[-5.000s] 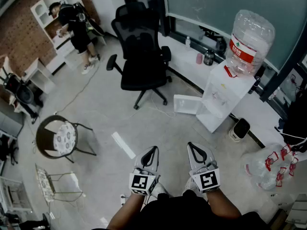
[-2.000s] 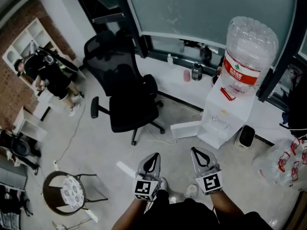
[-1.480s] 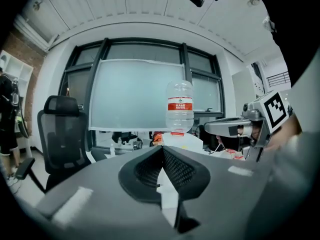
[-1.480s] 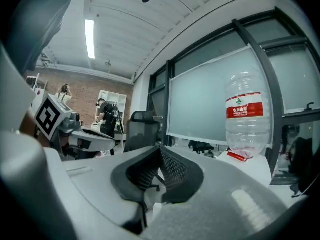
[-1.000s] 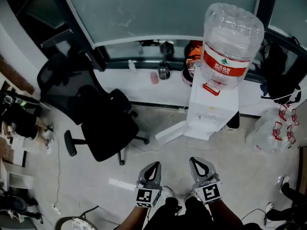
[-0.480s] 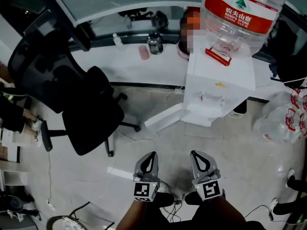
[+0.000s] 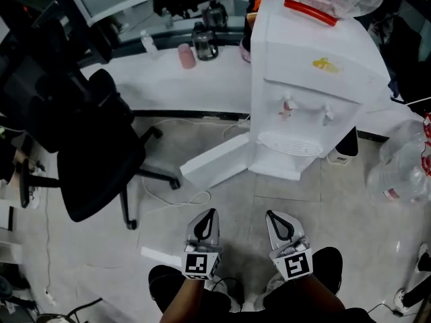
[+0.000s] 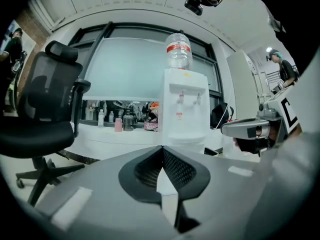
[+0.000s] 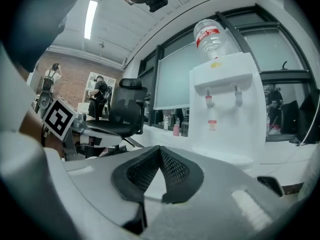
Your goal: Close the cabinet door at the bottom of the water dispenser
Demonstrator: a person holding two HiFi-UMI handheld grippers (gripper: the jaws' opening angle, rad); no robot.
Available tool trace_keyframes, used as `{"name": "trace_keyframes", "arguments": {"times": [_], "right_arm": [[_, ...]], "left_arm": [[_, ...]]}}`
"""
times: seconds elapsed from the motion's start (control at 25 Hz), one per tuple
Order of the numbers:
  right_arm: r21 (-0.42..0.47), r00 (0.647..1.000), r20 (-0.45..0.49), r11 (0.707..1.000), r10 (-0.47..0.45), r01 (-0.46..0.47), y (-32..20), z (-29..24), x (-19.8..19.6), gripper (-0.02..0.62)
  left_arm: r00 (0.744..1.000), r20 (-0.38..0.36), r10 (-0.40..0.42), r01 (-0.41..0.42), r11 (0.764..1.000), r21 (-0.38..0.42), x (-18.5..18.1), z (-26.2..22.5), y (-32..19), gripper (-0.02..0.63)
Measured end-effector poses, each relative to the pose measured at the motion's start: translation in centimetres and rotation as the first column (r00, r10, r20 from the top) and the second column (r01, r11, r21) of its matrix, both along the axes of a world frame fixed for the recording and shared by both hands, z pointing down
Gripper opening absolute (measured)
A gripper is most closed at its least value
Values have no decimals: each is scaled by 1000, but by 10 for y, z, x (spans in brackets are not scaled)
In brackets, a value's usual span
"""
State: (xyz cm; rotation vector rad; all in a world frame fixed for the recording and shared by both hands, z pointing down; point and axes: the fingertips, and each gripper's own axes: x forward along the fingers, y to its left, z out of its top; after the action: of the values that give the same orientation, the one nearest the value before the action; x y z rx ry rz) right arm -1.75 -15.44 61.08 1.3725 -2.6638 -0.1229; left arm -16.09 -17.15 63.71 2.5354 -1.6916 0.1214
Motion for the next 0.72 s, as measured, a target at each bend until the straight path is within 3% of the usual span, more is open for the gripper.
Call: {"name": "trace_keyframes", "arguments": {"times": [0.28,0.52,0.72], "right_arm": [[13,1000,-11,1000,-2,3,5,77,4,3],[8,1000,8,1000,0,0,-1,81,3,3],[12,1000,27,1000,-3,3,-6,87,0,3]], "left_arm": [[1000,-7,3,-3,1000,23,5,71,1,19],[1000,15,1,-1,1000,15,2,83,0,19],[1000,-9,-9,10,1000,23,-7,84,-5,20]]}}
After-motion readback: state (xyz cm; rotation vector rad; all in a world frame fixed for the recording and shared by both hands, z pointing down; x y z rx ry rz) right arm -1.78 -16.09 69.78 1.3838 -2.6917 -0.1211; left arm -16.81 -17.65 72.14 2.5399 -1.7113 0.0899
